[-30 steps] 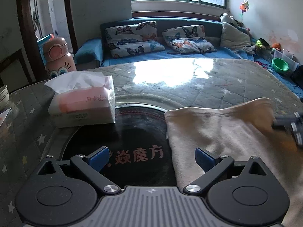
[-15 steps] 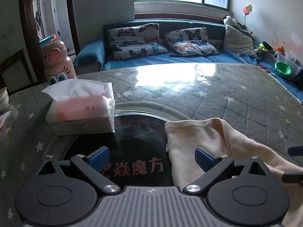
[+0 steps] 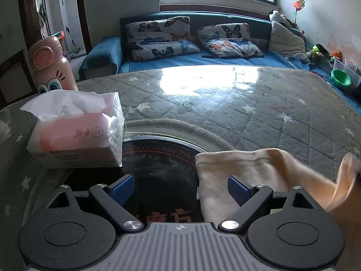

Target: Fold clothes

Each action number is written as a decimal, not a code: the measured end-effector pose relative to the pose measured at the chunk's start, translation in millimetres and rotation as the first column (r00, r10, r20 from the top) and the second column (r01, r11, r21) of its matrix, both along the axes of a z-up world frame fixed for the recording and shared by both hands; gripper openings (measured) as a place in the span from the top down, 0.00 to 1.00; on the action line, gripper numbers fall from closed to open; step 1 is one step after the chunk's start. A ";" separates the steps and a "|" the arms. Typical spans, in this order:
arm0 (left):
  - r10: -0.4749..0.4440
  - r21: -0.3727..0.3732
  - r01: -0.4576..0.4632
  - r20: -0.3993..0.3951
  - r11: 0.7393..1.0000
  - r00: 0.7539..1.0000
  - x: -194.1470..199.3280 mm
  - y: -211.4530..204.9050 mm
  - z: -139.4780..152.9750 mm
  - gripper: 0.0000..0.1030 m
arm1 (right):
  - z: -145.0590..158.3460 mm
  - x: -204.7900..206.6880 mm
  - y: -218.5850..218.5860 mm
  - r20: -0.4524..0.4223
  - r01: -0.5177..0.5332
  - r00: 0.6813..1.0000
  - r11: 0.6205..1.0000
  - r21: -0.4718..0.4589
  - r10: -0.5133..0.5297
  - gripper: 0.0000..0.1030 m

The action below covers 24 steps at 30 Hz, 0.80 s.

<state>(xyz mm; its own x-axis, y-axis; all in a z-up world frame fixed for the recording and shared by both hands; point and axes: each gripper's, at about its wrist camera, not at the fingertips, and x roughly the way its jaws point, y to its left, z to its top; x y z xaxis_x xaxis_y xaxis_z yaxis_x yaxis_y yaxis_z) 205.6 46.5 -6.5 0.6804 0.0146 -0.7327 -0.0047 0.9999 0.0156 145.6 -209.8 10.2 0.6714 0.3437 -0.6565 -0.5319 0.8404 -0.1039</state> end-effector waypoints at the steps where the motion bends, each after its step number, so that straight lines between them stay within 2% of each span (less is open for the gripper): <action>1: 0.002 0.005 -0.002 0.000 1.000 1.000 1.8 -1.2 -1.5 0.11 | -1.7 7.1 -6.9 -0.004 0.045 0.999 0.999 -0.007 -0.045 0.97; 4: -0.002 0.013 0.002 -0.003 1.000 1.000 6.7 -4.9 -6.6 0.16 | -11.1 26.2 -23.8 -0.056 0.134 0.989 0.991 -0.011 -0.134 0.92; 6: -0.005 0.018 0.005 -0.002 1.000 1.000 8.6 -6.9 -9.2 0.20 | -16.4 30.9 -34.0 -0.077 0.172 0.983 0.985 0.020 -0.170 0.88; 8: -0.011 0.024 0.011 0.007 1.000 1.000 10.1 -7.8 -11.7 0.21 | -16.9 30.5 -37.6 -0.079 0.165 0.984 0.986 0.036 -0.162 0.88; 10: -0.024 0.024 0.023 0.024 0.999 0.999 10.6 -8.4 -12.4 0.29 | -16.6 29.4 -40.1 -0.079 0.152 0.986 0.987 0.050 -0.148 0.88; 12: -0.043 0.029 0.042 0.038 0.999 0.998 10.6 -11.5 -11.3 0.46 | -19.4 33.0 -38.5 -0.078 0.140 0.988 0.990 0.037 -0.136 0.88; 13: -0.053 0.031 0.051 0.043 0.998 0.998 10.9 -12.9 -10.8 0.51 | -21.5 35.5 -37.1 -0.081 0.132 0.988 0.991 0.031 -0.129 0.88; 15: -0.069 0.038 0.067 0.052 0.997 0.996 11.5 -16.0 -10.1 0.72 | -27.8 41.6 -31.8 -0.094 0.119 0.989 0.993 0.015 -0.117 0.88; 17: -0.079 0.060 0.075 0.064 0.995 0.995 12.6 -17.8 -10.5 0.82 | -35.3 47.6 -25.1 -0.101 0.119 0.988 0.993 -0.003 -0.118 0.86; 20: -0.090 0.070 0.085 0.071 0.994 0.993 15.3 -17.3 -11.7 0.88 | -39.3 56.0 -25.0 -0.100 0.134 0.986 0.991 0.015 -0.132 0.84; 24: -0.076 0.121 0.065 0.091 0.991 0.993 21.4 -17.4 -14.8 0.89 | -42.2 70.9 -21.8 -0.113 0.152 0.983 0.988 0.042 -0.146 0.84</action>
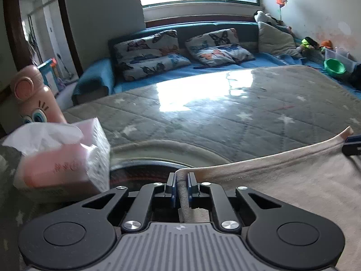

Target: Fold clothes

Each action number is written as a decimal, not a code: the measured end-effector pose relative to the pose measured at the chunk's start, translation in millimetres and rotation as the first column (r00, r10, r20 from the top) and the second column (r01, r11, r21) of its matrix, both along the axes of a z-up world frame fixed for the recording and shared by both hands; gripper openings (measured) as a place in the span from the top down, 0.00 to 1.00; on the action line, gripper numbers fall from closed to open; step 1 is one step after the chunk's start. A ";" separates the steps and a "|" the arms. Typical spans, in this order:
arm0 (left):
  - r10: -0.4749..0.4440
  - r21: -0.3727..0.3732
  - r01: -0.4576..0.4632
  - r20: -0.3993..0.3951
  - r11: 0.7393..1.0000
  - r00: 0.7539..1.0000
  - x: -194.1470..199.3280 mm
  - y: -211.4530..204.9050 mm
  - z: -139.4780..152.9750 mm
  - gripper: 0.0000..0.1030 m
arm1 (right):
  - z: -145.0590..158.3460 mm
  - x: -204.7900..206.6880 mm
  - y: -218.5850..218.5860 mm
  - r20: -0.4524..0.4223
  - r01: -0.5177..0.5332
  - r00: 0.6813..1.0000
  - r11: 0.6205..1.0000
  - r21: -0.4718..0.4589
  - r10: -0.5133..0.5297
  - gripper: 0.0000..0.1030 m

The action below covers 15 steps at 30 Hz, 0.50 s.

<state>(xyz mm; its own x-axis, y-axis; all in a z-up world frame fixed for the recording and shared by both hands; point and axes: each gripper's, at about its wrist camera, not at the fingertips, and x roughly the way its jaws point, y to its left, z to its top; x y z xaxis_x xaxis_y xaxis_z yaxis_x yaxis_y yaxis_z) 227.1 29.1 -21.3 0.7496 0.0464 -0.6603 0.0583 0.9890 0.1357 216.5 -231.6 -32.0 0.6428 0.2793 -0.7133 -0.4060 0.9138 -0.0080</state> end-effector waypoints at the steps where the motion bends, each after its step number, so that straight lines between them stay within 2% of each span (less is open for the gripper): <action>1: 0.010 0.012 -0.010 0.009 1.000 1.000 2.4 1.6 -1.2 0.89 | -0.6 4.2 2.6 0.004 -0.002 1.000 1.000 -0.001 0.002 0.84; 5: 0.037 0.018 -0.037 0.012 0.999 0.999 11.6 8.4 -1.0 0.89 | -1.0 20.1 13.3 0.017 -0.017 1.000 1.000 -0.015 0.017 0.82; 6: 0.040 0.009 -0.040 0.006 0.999 0.999 12.5 10.1 0.5 0.85 | 0.5 21.3 15.5 0.015 -0.025 1.000 0.999 -0.021 0.026 0.81; 10: 0.051 -0.018 -0.051 0.005 0.999 0.999 3.6 15.3 11.9 0.81 | 13.9 -3.2 19.0 0.005 -0.092 0.996 0.996 -0.013 0.092 0.77; 12: 0.034 -0.018 -0.034 0.018 0.999 0.999 -8.9 11.9 20.1 0.69 | 18.6 -26.2 20.4 -0.022 -0.155 0.988 0.988 0.001 0.155 0.76; 14: -0.005 -0.027 0.006 0.025 1.000 1.000 -27.5 5.0 29.5 0.60 | 21.1 -54.7 22.7 -0.037 -0.220 0.975 0.976 -0.002 0.219 0.75; 15: -0.027 -0.029 0.028 0.027 0.999 0.999 -38.1 0.7 33.3 0.58 | 22.4 -68.9 23.9 -0.045 -0.252 0.967 0.968 -0.003 0.251 0.71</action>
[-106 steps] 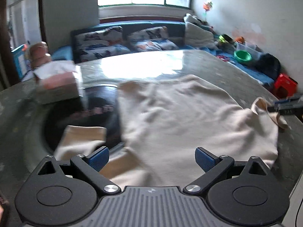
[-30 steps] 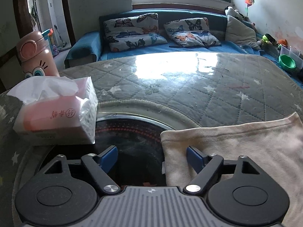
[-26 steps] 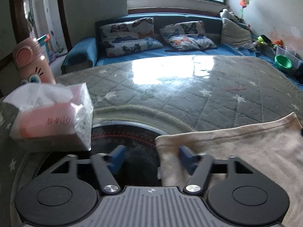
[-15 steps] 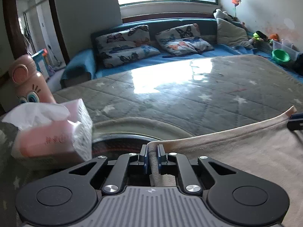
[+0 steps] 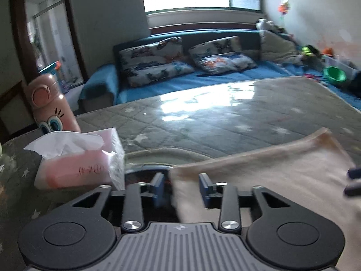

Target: Fold clothes

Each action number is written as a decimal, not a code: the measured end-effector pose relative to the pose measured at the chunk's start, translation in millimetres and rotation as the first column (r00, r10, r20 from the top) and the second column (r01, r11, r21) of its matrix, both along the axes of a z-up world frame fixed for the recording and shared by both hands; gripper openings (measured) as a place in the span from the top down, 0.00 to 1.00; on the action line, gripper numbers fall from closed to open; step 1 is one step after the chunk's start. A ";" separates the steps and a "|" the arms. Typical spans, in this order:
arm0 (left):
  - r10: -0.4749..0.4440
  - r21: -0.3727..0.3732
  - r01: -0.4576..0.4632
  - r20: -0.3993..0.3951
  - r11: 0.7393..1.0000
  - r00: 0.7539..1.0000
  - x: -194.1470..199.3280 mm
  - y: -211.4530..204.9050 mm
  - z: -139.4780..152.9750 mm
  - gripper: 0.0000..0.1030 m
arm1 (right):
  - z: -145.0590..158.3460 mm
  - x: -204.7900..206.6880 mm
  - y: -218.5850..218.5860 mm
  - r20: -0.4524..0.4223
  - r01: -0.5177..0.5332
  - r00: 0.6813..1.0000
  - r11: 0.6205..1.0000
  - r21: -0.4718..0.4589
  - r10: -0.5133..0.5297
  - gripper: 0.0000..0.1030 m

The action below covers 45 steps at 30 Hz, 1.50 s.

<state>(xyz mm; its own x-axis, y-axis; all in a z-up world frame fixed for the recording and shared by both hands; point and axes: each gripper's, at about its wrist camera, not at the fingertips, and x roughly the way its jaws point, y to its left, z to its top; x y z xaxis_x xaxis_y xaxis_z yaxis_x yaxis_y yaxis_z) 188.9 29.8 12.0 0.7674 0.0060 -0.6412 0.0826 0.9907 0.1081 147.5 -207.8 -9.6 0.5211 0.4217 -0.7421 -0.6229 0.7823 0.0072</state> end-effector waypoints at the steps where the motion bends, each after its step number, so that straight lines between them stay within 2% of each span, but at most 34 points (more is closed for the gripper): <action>1: -0.027 -0.008 0.027 -0.002 1.000 1.000 -12.4 -4.7 3.4 0.57 | 0.4 -15.1 0.0 -0.005 -0.023 1.000 1.000 0.001 0.023 0.70; 5: -0.125 -0.050 0.124 -0.024 0.991 0.992 -64.1 -26.3 6.3 0.50 | -1.9 -72.8 -2.6 -0.010 -0.071 0.997 0.997 0.012 0.071 0.67; 8: -0.184 -0.085 0.180 -0.049 0.980 0.982 -101.4 -43.6 -0.4 0.49 | -7.1 -106.7 -6.1 -0.011 -0.074 0.997 0.997 0.014 0.074 0.67; 12: -0.216 -0.122 0.209 -0.049 0.970 0.975 -135.4 -63.3 -8.7 0.46 | -7.0 -137.3 -20.0 0.028 -0.040 0.999 0.999 0.013 0.040 0.63; 16: -0.242 -0.143 0.234 -0.043 0.962 0.969 -156.6 -75.0 -12.2 0.42 | 1.2 -150.2 -52.3 0.039 0.047 0.998 0.998 0.030 -0.048 0.58; 20: -0.247 -0.136 0.238 -0.053 0.962 0.968 -166.4 -82.4 -17.3 0.42 | -1.7 -146.6 -86.5 -0.026 0.133 0.991 0.990 0.055 -0.131 0.58; 23: -0.241 -0.129 0.232 -0.063 0.964 0.968 -169.8 -83.4 -22.7 0.42 | -2.2 -137.5 -111.0 0.014 0.203 0.979 0.979 0.009 -0.203 0.58; 25: -0.235 -0.119 0.226 -0.068 0.967 0.970 -172.2 -82.5 -27.0 0.41 | 1.4 -126.2 -130.8 0.016 0.282 0.959 0.959 0.027 -0.282 0.58; 26: -0.233 -0.115 0.224 -0.069 0.968 0.970 -173.2 -82.2 -28.4 0.38 | 4.2 -120.4 -144.2 0.057 0.351 0.935 0.936 0.016 -0.351 0.57; 28: -0.230 -0.110 0.222 -0.068 0.969 0.971 -174.7 -82.0 -28.6 0.36 | 6.9 -112.5 -155.4 0.208 0.495 0.858 0.864 -0.093 -0.470 0.56; 29: -0.229 -0.107 0.221 -0.068 0.969 0.971 -175.4 -81.8 -28.7 0.36 | 8.7 -111.6 -156.7 0.261 0.529 0.833 0.840 -0.120 -0.487 0.56; 31: -0.227 -0.102 0.219 -0.067 0.970 0.972 -176.3 -81.7 -28.8 0.35 | 13.3 -116.4 -153.7 0.277 0.509 0.838 0.856 -0.089 -0.469 0.56; 33: -0.223 -0.099 0.216 -0.070 0.971 0.972 -174.9 -82.5 -29.0 0.34 | 15.1 -122.6 -144.7 0.233 0.431 0.880 0.902 -0.031 -0.413 0.57; 34: -0.223 -0.095 0.216 -0.070 0.972 0.972 -174.4 -83.4 -29.3 0.34 | 11.8 -123.0 -137.7 0.219 0.395 0.898 0.918 -0.026 -0.380 0.57; 37: -0.224 -0.091 0.218 -0.069 0.972 0.972 -175.1 -82.7 -29.9 0.33 | -3.4 -110.6 -129.3 0.193 0.353 0.921 0.934 -0.053 -0.337 0.57; 41: -0.222 -0.095 0.216 -0.068 0.972 0.973 -176.3 -78.4 -30.6 0.29 | -19.6 -81.7 -151.7 0.121 0.431 0.897 0.902 -0.023 -0.425 0.56; 45: -0.222 -0.096 0.215 -0.066 0.972 0.973 -177.6 -76.8 -31.0 0.27 | -21.9 -66.2 -183.0 0.099 0.550 0.831 0.835 0.005 -0.548 0.52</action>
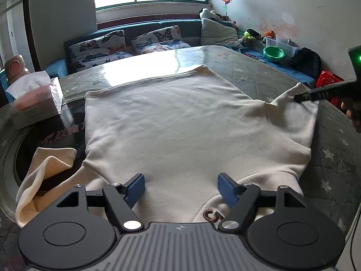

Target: Fold clothes

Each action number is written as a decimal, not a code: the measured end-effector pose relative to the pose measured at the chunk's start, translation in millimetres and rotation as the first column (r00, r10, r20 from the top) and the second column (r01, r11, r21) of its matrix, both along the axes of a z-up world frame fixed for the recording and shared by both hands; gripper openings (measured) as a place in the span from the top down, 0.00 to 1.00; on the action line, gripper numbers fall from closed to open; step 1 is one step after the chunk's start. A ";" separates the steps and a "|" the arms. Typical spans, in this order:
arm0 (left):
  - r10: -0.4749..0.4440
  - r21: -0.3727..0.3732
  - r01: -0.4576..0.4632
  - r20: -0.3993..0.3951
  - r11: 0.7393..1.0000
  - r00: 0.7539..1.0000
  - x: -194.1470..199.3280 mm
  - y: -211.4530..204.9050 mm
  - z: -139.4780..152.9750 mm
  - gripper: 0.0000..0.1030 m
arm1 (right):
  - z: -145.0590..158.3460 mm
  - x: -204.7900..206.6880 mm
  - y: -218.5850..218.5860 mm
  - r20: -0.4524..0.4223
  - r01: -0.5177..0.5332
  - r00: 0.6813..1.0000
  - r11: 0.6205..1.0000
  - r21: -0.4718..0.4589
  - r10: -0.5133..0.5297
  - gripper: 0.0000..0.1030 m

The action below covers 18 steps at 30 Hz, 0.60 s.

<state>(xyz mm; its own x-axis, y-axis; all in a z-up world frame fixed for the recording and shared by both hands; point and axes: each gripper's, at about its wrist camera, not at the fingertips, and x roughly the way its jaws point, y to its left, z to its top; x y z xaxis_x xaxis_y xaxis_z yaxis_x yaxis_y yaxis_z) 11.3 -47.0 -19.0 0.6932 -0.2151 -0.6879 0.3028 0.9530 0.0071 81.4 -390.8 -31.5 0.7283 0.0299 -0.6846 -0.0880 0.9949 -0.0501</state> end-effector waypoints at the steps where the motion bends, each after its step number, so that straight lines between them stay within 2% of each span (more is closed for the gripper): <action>1: 0.000 0.000 0.000 0.000 1.000 1.000 0.2 0.0 -0.1 0.27 | 0.0 0.6 -4.3 0.005 0.016 1.000 1.000 0.000 -0.016 0.52; 4: -0.001 0.000 0.001 0.003 1.000 1.000 0.3 -0.1 -0.7 0.26 | 0.5 -6.1 -7.6 0.024 -0.022 0.999 1.000 0.021 0.022 0.52; 6: -0.002 -0.001 0.002 0.004 1.000 1.000 -0.3 0.1 -1.0 0.26 | -3.4 -7.5 -6.0 0.003 -0.036 0.999 0.999 0.019 0.036 0.50; 11: -0.016 -0.023 0.017 0.006 1.000 1.000 -8.8 2.8 -1.2 0.26 | -1.8 -8.4 -7.1 -0.022 0.017 1.000 0.999 0.030 -0.016 0.45; 15: -0.031 -0.061 0.030 -0.013 0.998 0.999 -8.1 11.4 7.5 0.27 | 1.5 -15.0 -5.2 -0.034 0.015 0.999 1.000 -0.014 -0.016 0.44; 18: -0.003 -0.072 0.006 0.030 0.997 1.000 -4.2 23.5 22.3 0.27 | 1.8 -13.9 -4.0 -0.039 0.028 0.999 1.000 -0.011 -0.029 0.44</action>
